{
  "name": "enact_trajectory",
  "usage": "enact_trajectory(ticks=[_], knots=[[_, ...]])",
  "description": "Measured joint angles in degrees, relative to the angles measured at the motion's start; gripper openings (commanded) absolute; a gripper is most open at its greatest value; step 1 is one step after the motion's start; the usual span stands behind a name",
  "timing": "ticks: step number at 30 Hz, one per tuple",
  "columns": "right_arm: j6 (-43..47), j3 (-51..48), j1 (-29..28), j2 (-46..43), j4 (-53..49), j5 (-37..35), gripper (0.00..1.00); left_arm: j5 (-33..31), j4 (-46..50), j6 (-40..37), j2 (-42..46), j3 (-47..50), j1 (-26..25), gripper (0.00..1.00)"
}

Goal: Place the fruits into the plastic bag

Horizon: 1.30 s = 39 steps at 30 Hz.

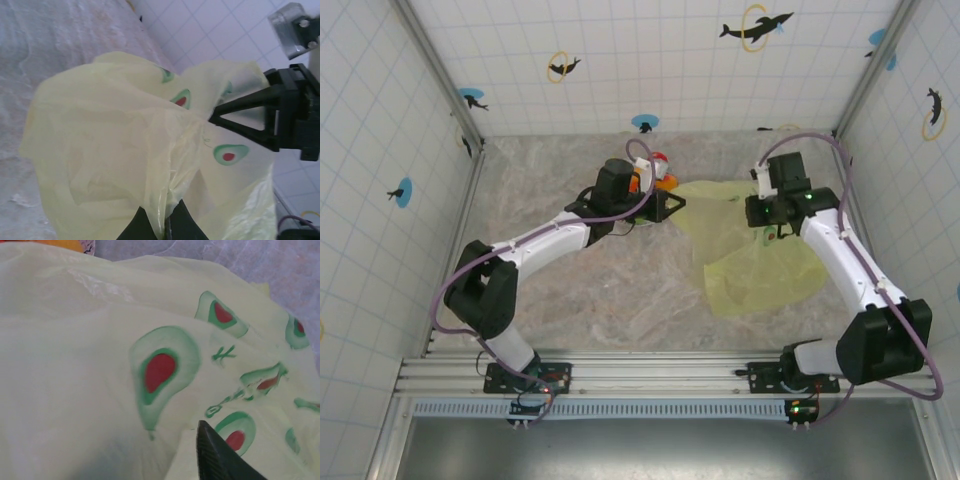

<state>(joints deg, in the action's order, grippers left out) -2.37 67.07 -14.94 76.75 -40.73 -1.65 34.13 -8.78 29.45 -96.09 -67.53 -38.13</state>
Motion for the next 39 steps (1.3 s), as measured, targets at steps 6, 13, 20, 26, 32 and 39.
enact_trajectory(ticks=[6, 13, 20, 26, 32, 39], knots=[[-1.1, -0.6, -4.1, 2.1, 1.6, -8.1, 0.52, 3.0, -1.3, 2.9, 0.0, 0.0, 0.0, 0.00], [-0.1, -0.6, -6.3, 6.8, 2.6, -16.9, 0.22, 3.7, -2.0, 3.8, 0.0, 0.1, 0.0, 0.00], [4.4, 1.2, -1.7, 7.8, -0.7, -9.8, 0.00, -5.1, 1.6, 1.4, 0.9, 0.1, 0.3, 0.00], [6.0, 1.5, 4.5, 5.7, -2.5, 6.8, 0.00, -13.9, 2.5, -1.1, 0.8, 0.4, 1.9, 0.11], [2.2, 1.2, 8.2, 3.9, 0.0, 18.1, 0.00, -17.6, 2.1, -2.6, -0.6, 0.4, 3.2, 0.47], [-11.4, -8.3, 13.0, 2.3, 12.6, 27.2, 0.00, -16.9, 1.3, -2.7, 0.3, 2.4, 3.7, 0.78]])
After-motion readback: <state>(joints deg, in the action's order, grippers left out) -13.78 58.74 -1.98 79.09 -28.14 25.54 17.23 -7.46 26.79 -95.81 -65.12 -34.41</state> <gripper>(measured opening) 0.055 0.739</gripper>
